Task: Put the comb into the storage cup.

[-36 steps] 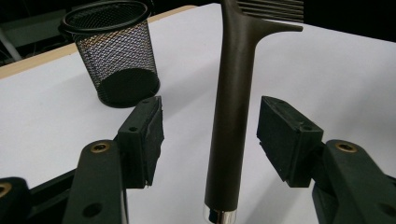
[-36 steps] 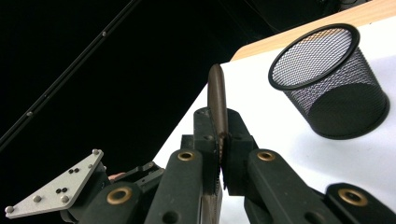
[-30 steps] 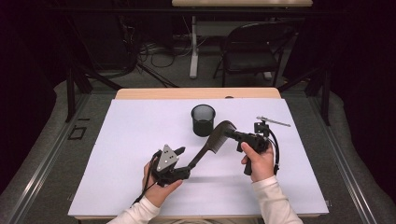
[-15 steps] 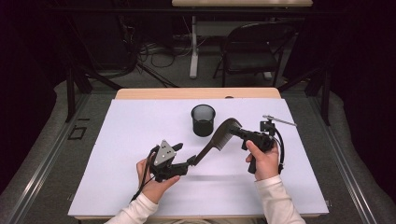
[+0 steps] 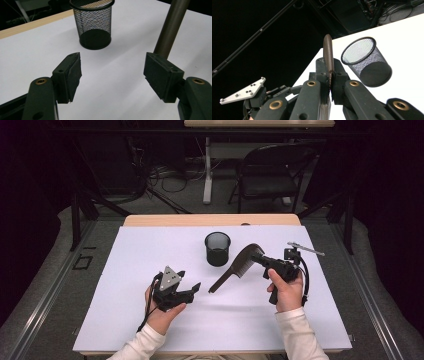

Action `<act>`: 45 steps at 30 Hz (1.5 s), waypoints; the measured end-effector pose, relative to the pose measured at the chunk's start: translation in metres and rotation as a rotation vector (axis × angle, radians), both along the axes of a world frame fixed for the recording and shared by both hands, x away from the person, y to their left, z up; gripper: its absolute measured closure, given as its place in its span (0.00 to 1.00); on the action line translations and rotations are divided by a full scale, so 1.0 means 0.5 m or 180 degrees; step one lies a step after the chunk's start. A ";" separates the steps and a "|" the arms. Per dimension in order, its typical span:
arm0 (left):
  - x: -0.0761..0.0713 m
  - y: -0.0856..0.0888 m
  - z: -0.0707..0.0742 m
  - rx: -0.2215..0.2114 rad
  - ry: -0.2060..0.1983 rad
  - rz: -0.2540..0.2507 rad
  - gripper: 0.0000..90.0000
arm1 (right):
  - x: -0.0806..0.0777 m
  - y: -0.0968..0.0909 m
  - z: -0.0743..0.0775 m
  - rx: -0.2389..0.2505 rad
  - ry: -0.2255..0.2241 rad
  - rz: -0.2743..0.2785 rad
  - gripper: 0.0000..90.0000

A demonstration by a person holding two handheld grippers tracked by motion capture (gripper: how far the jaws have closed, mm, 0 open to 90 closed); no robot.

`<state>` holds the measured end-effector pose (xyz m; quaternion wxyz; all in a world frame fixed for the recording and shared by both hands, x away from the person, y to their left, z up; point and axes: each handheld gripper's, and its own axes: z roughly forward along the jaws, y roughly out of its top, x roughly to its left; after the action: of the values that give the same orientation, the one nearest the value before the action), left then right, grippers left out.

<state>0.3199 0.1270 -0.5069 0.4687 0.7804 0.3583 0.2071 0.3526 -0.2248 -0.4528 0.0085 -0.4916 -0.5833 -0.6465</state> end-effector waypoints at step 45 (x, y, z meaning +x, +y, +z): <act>0.013 0.085 0.029 -0.0426 -0.0012 0.0207 0.18 | 0.042 -0.022 0.112 -0.0560 -0.0271 -0.0417 0.97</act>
<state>0.3266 0.1696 -0.4923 0.5134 0.7349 0.3957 0.1993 0.3734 -0.2357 -0.3969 -0.1019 -0.4996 -0.6043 -0.6123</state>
